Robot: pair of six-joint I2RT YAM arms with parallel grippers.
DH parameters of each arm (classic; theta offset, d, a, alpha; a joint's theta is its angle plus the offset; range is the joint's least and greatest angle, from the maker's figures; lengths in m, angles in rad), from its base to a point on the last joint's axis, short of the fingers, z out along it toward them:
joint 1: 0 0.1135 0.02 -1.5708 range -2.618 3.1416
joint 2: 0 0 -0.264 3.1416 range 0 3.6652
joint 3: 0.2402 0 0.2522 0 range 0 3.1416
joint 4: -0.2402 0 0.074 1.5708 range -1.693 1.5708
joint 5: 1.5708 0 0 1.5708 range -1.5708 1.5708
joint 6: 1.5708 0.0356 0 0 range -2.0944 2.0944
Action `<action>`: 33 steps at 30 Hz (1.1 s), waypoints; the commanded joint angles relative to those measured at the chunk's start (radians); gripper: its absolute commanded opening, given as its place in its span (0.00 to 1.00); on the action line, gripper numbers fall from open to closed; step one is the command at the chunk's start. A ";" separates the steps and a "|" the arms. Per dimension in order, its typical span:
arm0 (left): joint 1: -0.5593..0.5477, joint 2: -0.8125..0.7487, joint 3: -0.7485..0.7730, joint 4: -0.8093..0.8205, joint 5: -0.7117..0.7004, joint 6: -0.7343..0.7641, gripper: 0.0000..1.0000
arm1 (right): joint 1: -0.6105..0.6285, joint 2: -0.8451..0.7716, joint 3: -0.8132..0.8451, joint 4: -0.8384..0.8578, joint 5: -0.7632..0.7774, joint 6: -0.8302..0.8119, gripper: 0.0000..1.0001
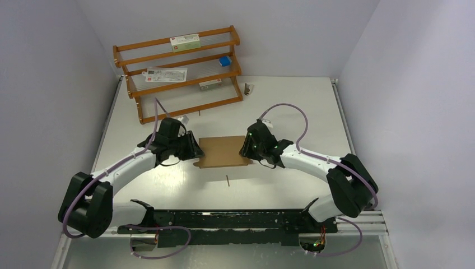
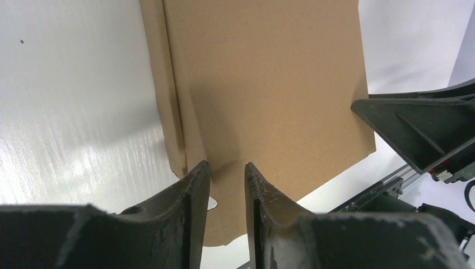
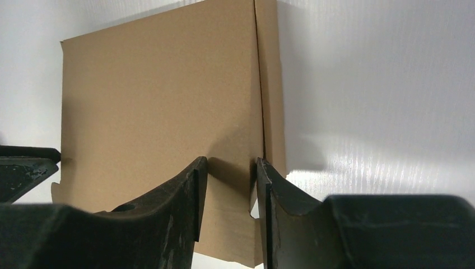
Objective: Fold the paper box
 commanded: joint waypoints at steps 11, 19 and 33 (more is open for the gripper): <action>-0.007 0.043 -0.110 0.221 0.119 -0.089 0.30 | 0.009 0.044 -0.039 0.122 -0.042 -0.064 0.35; -0.008 0.068 -0.045 0.056 0.016 0.027 0.33 | 0.009 0.061 -0.034 0.093 -0.007 -0.077 0.36; 0.003 -0.070 -0.029 -0.030 -0.064 0.136 0.61 | -0.089 -0.035 -0.082 0.167 -0.137 -0.239 0.55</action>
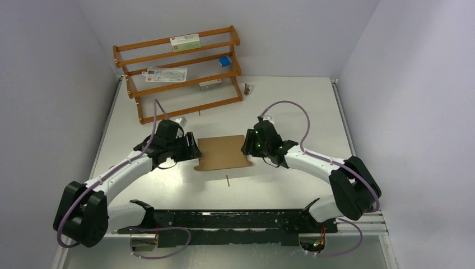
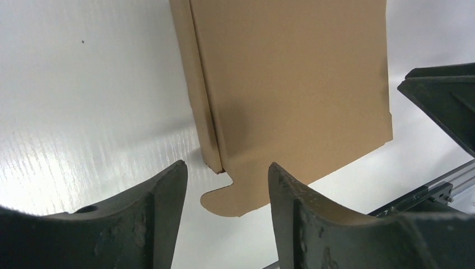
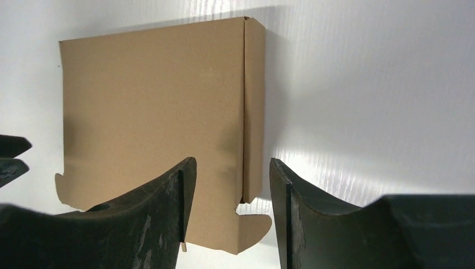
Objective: Fold the paper box
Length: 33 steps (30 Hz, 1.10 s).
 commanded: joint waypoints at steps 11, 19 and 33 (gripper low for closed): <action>0.041 0.121 -0.094 0.215 0.146 0.026 0.60 | -0.087 0.052 -0.150 0.281 -0.280 -0.066 0.51; 0.049 0.203 -0.194 0.338 0.183 0.043 0.34 | -0.100 0.107 -0.286 0.448 -0.352 -0.104 0.40; 0.052 0.276 -0.176 0.420 0.176 0.069 0.21 | -0.111 0.071 -0.300 0.473 -0.327 -0.173 0.31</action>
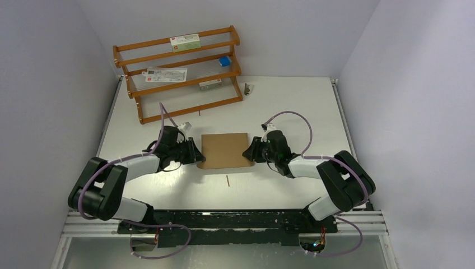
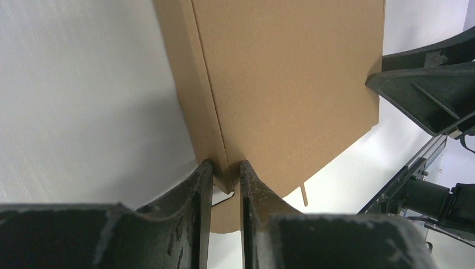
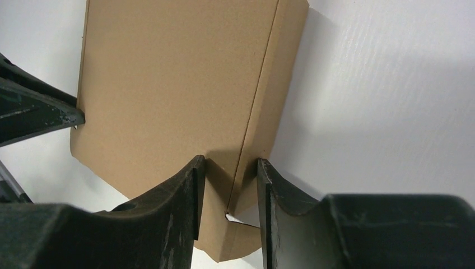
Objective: Fold the paper box
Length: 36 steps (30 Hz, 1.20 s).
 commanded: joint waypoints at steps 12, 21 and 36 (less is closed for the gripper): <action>0.032 0.046 0.100 -0.024 0.002 0.089 0.52 | -0.042 -0.071 0.004 -0.100 -0.089 -0.106 0.45; 0.032 0.164 0.099 0.045 0.034 0.082 0.30 | -0.042 -0.051 -0.066 -0.051 -0.084 -0.095 0.40; 0.061 -0.001 0.351 -0.281 -0.148 0.238 0.46 | -0.010 -0.282 0.187 -0.500 0.086 -0.346 0.72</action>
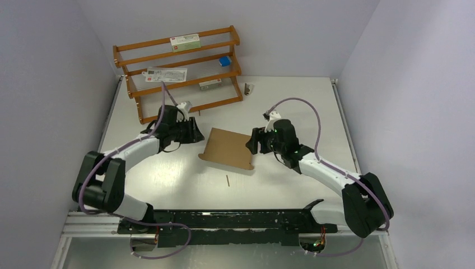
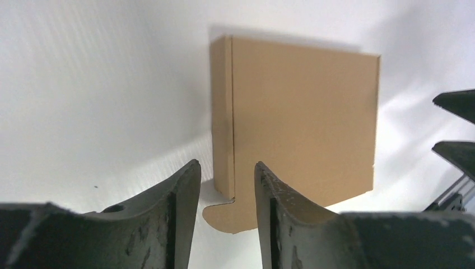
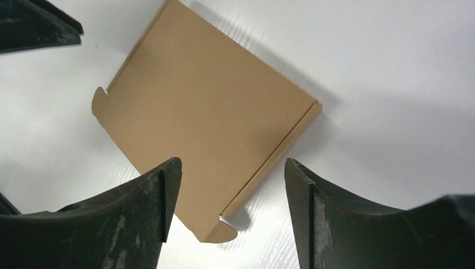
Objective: Fold the paper box
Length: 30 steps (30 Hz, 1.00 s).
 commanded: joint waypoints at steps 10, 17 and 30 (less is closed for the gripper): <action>0.035 -0.310 0.048 -0.228 -0.216 0.061 0.69 | 0.327 0.026 0.258 -0.299 0.298 -0.382 0.83; 0.042 -0.387 -0.069 -0.250 -0.277 -0.032 0.79 | 0.517 0.183 0.341 -0.291 0.445 -0.522 0.85; 0.053 -0.329 -0.165 -0.224 -0.185 -0.146 0.76 | 0.648 0.405 0.305 -0.058 0.703 -0.680 0.79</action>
